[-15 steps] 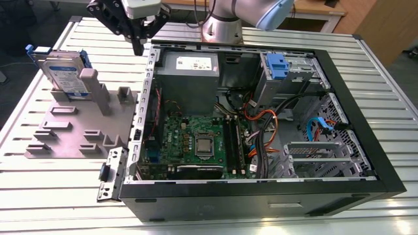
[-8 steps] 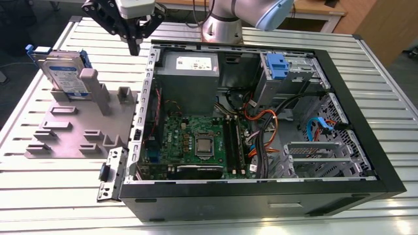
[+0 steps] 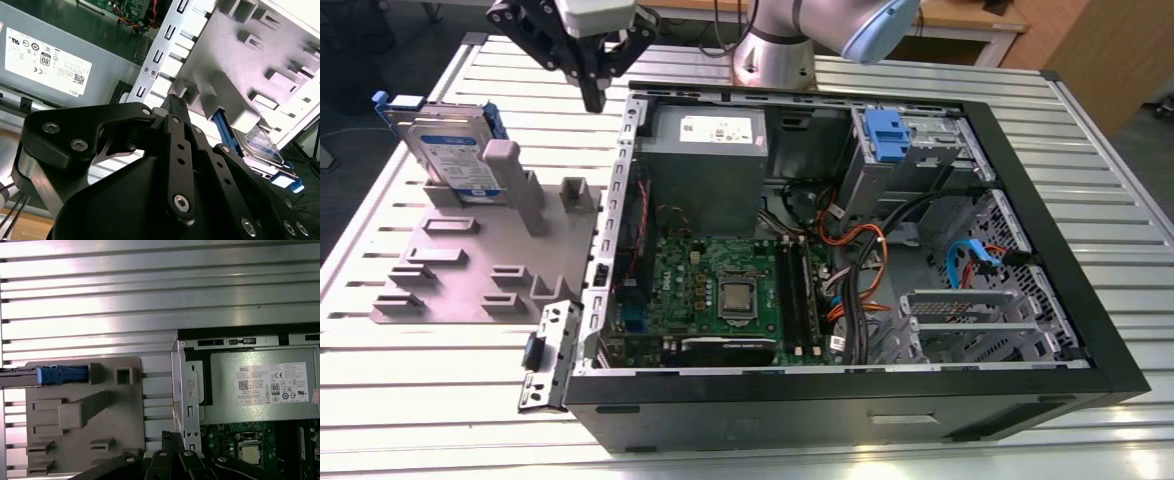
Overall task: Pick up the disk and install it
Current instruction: 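Reach for the disk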
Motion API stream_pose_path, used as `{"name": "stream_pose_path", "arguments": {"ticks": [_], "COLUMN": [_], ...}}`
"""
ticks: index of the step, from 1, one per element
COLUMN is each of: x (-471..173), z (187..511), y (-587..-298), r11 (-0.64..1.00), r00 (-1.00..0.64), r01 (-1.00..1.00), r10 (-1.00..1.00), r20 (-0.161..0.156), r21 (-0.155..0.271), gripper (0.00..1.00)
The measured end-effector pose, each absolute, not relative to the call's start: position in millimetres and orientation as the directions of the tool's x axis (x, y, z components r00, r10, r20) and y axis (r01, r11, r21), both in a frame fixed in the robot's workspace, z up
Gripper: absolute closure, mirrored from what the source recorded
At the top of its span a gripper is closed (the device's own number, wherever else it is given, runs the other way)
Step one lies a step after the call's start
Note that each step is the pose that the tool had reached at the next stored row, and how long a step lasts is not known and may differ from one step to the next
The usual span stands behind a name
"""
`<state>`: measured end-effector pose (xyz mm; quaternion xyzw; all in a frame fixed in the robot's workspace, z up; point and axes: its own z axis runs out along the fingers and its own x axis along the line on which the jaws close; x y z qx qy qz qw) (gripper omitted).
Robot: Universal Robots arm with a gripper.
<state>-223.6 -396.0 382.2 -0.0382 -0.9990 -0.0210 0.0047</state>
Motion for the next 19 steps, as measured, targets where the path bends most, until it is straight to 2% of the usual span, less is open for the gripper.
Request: {"name": "stream_pose_path", "arguments": {"ticks": [19], "x": [-241], "z": [382], "y": [-393], "r11": [0.996], "r00": [-0.997], "r01": [0.077], "r10": [0.076], "r20": [0.011], "r21": [0.042], "gripper": [0.89]}}
